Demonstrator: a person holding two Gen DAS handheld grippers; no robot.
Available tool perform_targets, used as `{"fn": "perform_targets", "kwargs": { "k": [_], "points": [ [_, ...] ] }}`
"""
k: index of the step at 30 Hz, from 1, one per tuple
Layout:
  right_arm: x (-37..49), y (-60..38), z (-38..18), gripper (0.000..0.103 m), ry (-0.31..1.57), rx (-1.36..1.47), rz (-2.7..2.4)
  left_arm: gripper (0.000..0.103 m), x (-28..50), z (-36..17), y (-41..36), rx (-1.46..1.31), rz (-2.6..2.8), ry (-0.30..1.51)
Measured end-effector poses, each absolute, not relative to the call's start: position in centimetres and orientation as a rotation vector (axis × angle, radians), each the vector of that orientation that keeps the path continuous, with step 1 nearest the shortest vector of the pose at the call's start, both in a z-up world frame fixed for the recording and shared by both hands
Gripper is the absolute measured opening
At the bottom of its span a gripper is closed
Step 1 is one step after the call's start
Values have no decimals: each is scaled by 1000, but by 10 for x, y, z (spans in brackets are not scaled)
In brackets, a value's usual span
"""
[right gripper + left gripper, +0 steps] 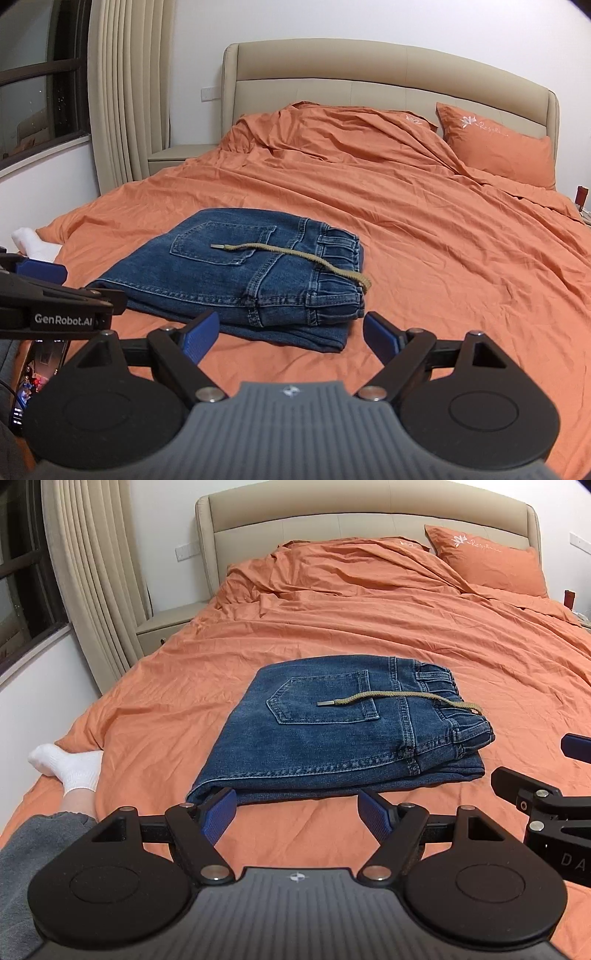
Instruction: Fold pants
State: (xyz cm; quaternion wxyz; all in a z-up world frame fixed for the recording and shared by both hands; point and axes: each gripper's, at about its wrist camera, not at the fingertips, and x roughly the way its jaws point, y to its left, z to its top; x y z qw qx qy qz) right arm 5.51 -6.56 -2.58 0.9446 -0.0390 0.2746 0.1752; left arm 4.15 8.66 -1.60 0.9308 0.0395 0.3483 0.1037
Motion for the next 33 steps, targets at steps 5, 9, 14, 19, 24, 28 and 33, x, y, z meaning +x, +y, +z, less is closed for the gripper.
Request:
{"fn": "perform_targets", "kwargs": {
  "k": [5, 9, 14, 19, 24, 28, 33],
  "points": [
    [52, -67, -22, 81, 546, -78, 357, 88, 40, -14, 85, 84, 210, 711],
    [50, -67, -20, 81, 539, -78, 360, 88, 40, -13, 84, 86, 209, 709],
    [47, -68, -18, 81, 529, -82, 358, 88, 39, -11, 84, 90, 207, 702],
    [45, -68, -17, 82, 523, -86, 358, 88, 37, -10, 83, 94, 208, 696],
    [42, -70, -14, 82, 517, -84, 356, 88, 36, -9, 82, 94, 205, 693],
    [40, -71, -13, 82, 511, -84, 352, 88, 34, -8, 81, 97, 208, 688],
    [38, -71, -11, 82, 504, -88, 353, 88, 33, -6, 81, 102, 206, 683]
  ]
}}
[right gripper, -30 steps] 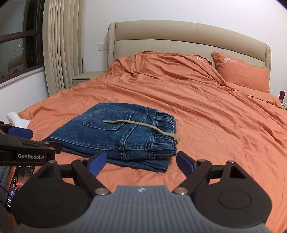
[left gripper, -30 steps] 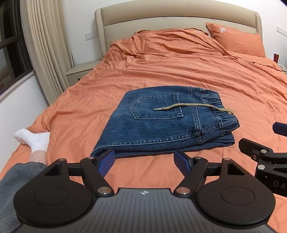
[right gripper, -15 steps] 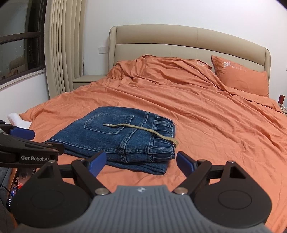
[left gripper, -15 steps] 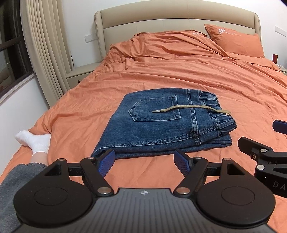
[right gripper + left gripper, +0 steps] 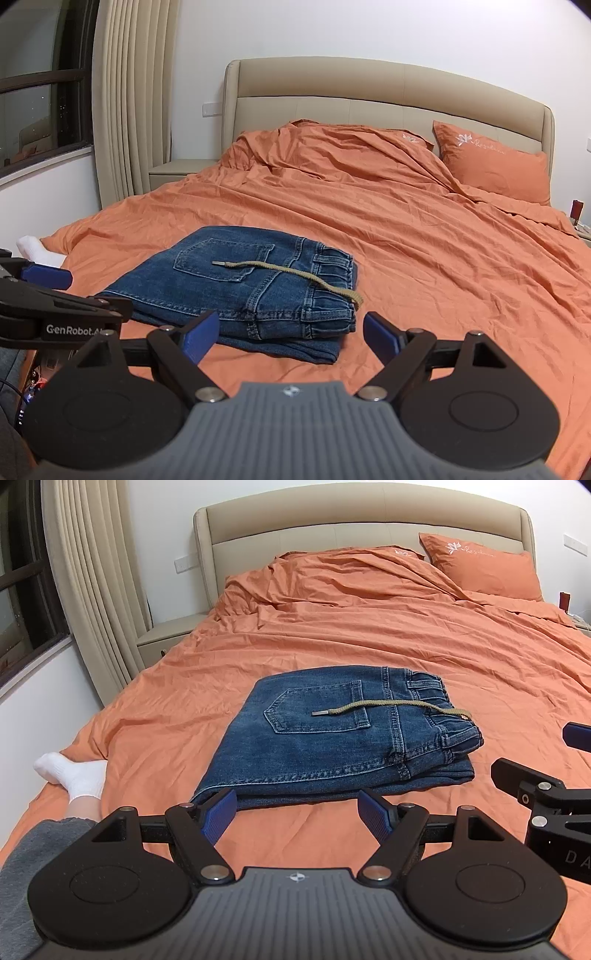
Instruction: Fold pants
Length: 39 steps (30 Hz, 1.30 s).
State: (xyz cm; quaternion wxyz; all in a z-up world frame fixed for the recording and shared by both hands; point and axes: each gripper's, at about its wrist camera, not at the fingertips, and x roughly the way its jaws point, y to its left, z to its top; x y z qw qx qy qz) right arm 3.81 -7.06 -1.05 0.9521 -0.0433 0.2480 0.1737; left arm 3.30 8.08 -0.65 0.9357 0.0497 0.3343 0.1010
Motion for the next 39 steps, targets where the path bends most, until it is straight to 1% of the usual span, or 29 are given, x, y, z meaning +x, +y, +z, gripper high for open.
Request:
{"fn": "perform_targets", "kwargs": {
  "k": [39],
  "points": [
    [38, -75, -11, 82, 508, -78, 340, 87, 32, -3, 77, 117, 198, 676]
  ]
}}
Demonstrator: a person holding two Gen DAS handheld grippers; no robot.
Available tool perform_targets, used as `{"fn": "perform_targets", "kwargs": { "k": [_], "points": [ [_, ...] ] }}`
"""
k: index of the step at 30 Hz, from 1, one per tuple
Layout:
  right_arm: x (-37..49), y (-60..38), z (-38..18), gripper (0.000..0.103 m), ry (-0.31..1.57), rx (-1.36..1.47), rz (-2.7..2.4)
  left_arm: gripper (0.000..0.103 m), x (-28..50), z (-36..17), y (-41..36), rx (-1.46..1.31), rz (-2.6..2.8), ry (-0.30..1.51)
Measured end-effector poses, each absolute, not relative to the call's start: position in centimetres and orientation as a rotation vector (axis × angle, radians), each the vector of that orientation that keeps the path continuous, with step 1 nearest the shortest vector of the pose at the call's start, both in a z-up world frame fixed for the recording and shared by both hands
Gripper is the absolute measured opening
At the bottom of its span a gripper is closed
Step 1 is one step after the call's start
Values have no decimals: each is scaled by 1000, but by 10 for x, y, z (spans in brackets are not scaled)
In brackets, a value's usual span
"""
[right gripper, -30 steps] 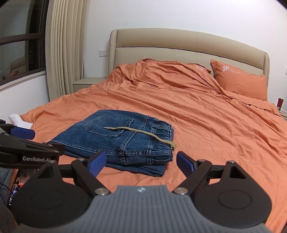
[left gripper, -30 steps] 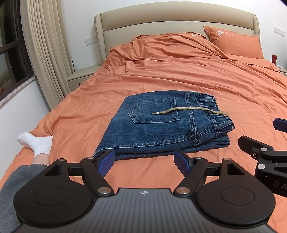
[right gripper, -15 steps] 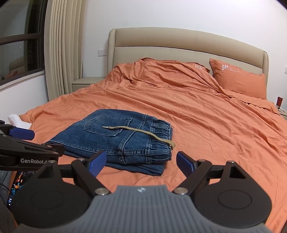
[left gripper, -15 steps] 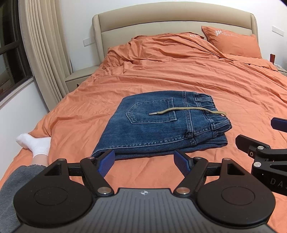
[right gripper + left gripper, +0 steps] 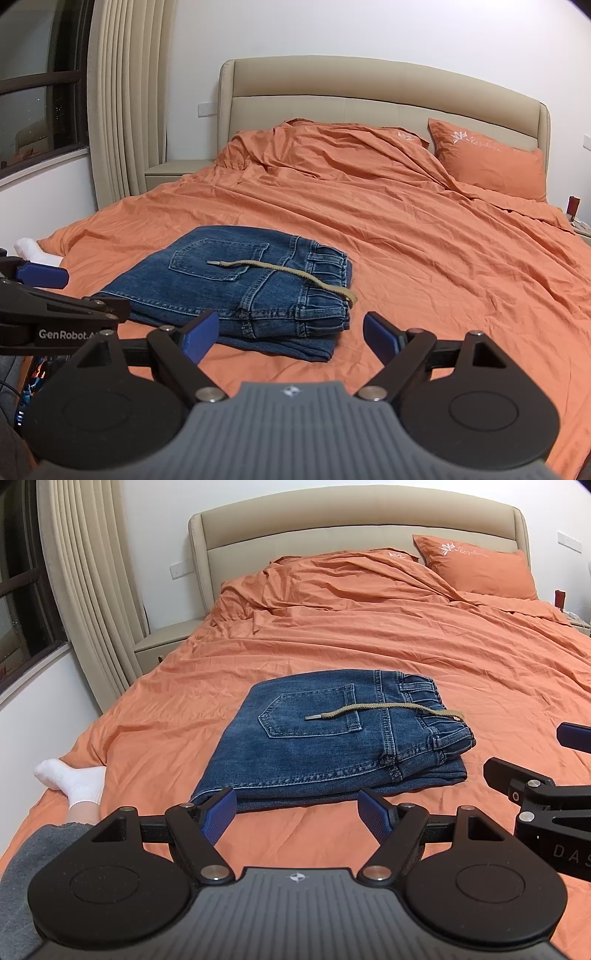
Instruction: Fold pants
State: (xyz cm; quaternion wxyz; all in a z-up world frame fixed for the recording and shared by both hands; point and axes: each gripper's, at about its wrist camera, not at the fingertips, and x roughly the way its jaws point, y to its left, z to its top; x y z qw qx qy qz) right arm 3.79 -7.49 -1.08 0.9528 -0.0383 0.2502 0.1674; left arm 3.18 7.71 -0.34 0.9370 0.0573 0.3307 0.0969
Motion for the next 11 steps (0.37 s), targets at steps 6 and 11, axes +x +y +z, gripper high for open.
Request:
{"fn": "perform_targets", "kwargs": {
  "k": [6, 11],
  "points": [
    [39, -74, -10, 81, 511, -79, 339, 86, 29, -1, 78, 118, 203, 655],
    [39, -74, -11, 82, 512, -78, 340, 86, 27, 1, 81, 111, 201, 639]
  ]
}}
